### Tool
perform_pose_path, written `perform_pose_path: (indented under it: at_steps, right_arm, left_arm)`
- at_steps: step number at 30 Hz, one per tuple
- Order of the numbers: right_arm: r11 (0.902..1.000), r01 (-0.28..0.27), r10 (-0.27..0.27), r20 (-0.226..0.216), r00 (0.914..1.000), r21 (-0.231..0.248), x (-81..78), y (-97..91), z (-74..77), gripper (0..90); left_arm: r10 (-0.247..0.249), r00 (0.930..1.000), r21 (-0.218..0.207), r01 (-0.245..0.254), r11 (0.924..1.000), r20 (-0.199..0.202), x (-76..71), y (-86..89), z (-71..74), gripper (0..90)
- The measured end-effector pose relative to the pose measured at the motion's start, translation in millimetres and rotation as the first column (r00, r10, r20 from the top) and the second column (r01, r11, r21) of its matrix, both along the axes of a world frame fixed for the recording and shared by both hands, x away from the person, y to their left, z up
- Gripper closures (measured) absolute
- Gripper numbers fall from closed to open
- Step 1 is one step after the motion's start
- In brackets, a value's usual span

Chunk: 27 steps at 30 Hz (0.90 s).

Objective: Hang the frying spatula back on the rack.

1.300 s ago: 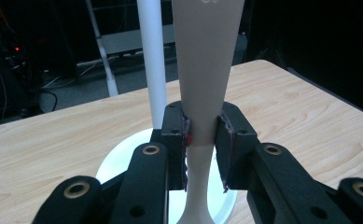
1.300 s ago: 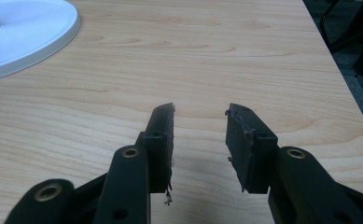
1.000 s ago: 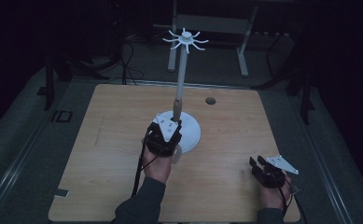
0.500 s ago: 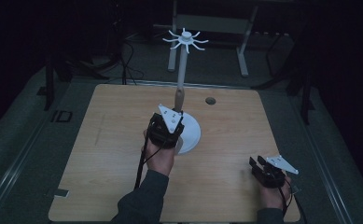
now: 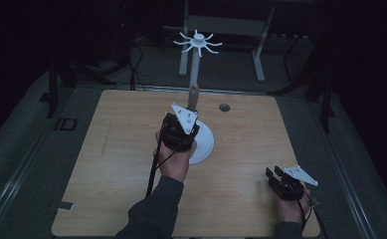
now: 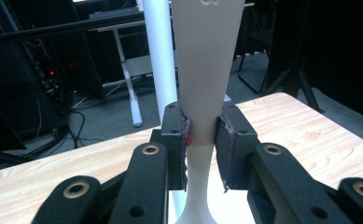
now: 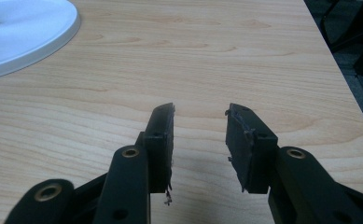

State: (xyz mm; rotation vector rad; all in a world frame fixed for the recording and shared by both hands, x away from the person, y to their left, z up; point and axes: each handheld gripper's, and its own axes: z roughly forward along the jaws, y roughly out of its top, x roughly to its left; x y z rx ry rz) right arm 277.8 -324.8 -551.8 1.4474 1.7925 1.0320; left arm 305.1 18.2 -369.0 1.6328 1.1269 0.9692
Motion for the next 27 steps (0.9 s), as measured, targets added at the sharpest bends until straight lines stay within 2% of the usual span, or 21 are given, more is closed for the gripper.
perform_pose_path:
  at_steps: [27]
  right_arm:
    - [1.0000, 0.003, -0.003, 0.000, 1.0000, 0.006, -0.1, -0.8, 0.1, 61.2]
  left_arm:
    - [0.036, 0.9990, 0.022, -0.037, 0.9991, 0.026, 11.6, -7.7, 24.3, 74.8]
